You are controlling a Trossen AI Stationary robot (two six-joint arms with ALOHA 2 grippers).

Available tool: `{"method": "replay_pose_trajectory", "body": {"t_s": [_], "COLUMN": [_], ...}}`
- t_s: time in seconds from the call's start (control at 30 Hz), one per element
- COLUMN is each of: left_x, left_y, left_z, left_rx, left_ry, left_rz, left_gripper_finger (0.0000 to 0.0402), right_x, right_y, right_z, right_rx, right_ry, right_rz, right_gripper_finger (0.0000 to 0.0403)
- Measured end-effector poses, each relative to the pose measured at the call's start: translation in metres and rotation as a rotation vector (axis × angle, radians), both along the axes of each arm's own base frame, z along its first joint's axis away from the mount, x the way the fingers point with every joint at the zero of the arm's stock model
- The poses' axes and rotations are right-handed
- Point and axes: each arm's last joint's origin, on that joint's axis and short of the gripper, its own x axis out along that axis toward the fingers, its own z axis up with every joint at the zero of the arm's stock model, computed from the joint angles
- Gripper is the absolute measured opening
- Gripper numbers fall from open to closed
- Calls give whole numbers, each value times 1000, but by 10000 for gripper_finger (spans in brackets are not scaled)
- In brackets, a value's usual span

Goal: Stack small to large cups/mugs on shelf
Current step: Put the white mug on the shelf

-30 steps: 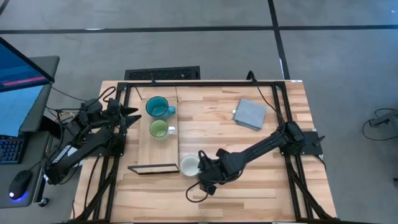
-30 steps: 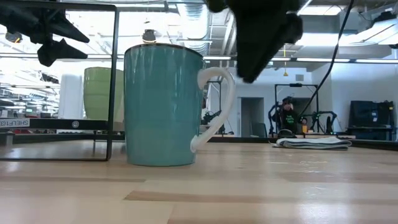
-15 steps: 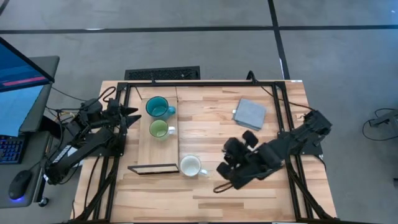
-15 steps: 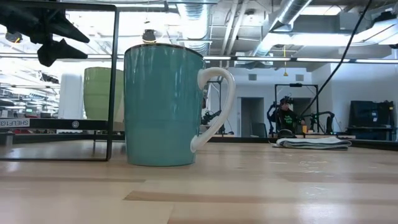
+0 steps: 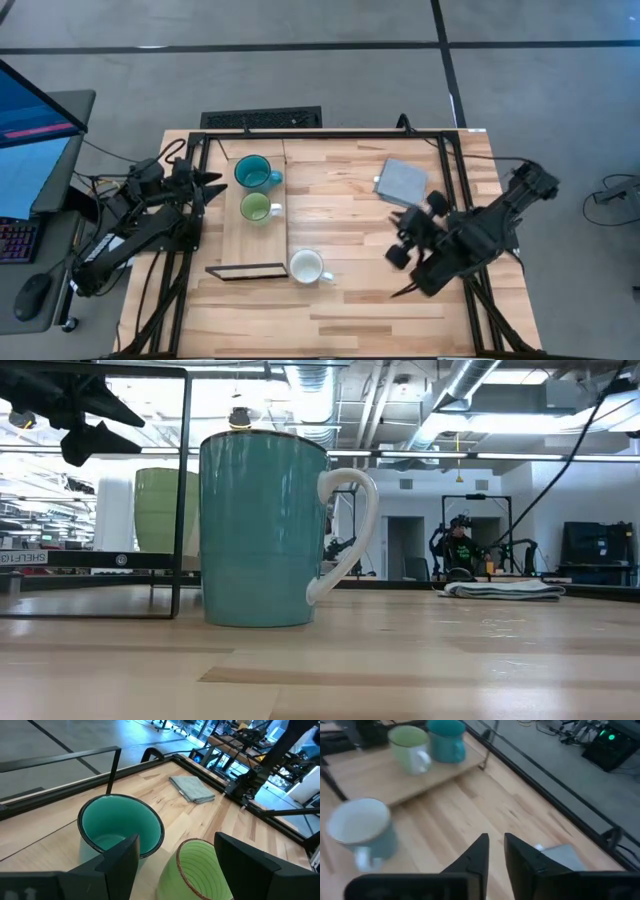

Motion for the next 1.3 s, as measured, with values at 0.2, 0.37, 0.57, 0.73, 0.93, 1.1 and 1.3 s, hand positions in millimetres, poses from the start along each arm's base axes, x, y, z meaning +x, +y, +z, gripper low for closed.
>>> {"method": "replay_pose_trajectory", "body": {"t_s": [0.2, 0.37, 0.57, 0.73, 0.93, 1.1, 1.3], "left_x": [0, 0, 0, 0, 0, 0, 0], "left_y": [0, 0, 0, 0, 0, 0, 0], "left_z": [0, 1, 2, 2, 2, 2, 2], "left_rx": [-2, 5, 9, 8, 8, 7, 7], "left_ry": [0, -7, -18, -18, -17, -17, -17], "left_rz": [1, 2, 4, 5, 5, 5, 5], "left_gripper_finger": [248, 248, 248, 248, 248, 248, 248], "right_x": [-51, -87, -97, -79, -48, -21, 9], "right_y": [-41, -62, -69, -62, -58, -57, -57], "right_z": [-20, -45, -80, -101, -126, -142, -150], "right_rx": [41, 168, 327, 294, 310, 357, 356], "right_ry": [-51, -212, -400, -494, -458, -431, -482], "right_rz": [-16, 43, 59, 99, 134, 141, 210], "right_gripper_finger": [50, 27, 13, 26, 48, 76, 146]}}
